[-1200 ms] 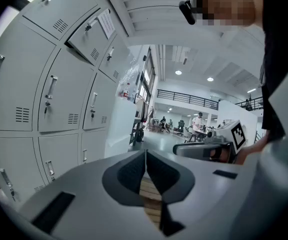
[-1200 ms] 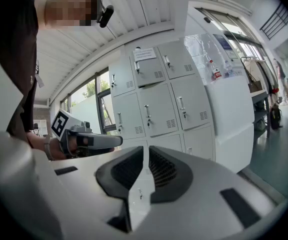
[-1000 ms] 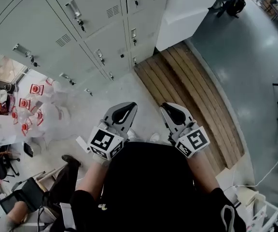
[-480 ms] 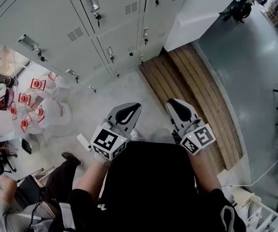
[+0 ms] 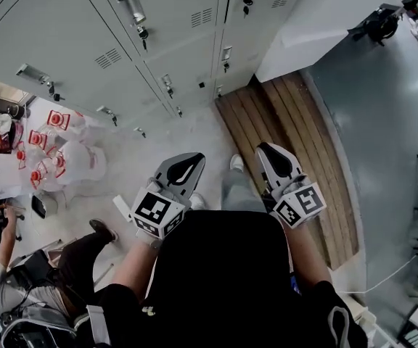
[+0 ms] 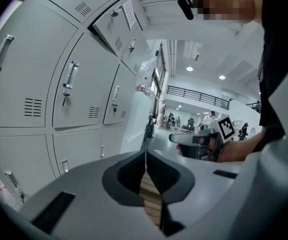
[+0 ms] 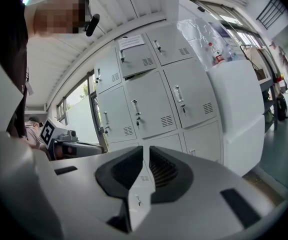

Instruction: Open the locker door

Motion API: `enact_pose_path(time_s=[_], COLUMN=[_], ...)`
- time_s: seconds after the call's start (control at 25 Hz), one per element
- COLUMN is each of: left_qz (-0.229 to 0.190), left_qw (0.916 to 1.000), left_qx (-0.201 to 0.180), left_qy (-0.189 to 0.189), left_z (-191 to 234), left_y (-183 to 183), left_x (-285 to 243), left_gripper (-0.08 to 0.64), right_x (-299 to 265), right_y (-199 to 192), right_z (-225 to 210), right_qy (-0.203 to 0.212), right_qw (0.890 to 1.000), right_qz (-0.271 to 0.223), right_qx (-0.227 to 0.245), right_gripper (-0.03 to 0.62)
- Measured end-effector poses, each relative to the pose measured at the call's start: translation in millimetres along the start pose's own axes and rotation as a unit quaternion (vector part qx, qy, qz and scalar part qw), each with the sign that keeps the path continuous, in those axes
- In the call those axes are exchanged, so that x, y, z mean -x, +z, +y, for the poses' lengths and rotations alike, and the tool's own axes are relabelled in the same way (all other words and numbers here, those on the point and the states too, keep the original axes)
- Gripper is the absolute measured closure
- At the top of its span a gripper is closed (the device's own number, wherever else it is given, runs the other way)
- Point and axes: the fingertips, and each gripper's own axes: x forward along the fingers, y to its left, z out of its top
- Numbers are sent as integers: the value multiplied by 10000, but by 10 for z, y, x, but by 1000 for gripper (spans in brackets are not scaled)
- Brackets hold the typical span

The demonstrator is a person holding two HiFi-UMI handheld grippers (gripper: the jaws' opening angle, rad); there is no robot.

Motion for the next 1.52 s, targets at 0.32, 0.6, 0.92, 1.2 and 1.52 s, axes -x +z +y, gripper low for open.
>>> enact_pose_path(time_s=[0.32, 0.6, 0.92, 1.2, 1.52], left_qz=[27, 75, 180, 337, 550], left_qw=[9980, 9918, 9837, 9782, 9717], left_qx=[41, 206, 423, 567, 674], left_qy=[624, 1263, 1738, 1971, 2197], left_z=[242, 367, 563, 831, 1177], left_y=[348, 464, 420, 312, 87], left_x=[-791, -1239, -1324, -1288, -1247], left_gripper=[535, 535, 535, 535, 535], right_x=[-451, -824, -1347, -1842, -2539], right_y=[166, 176, -127, -429, -875], right_z=[-806, -1371, -1712, -1980, -2275], right_qy=[659, 1147, 1309, 1146, 974], right_qw=[9975, 9918, 9873, 9870, 9839], right_qz=[246, 536, 877, 1102, 1496], right_qx=[-45, -179, -178, -242, -46], right_gripper=[537, 537, 535, 535, 472])
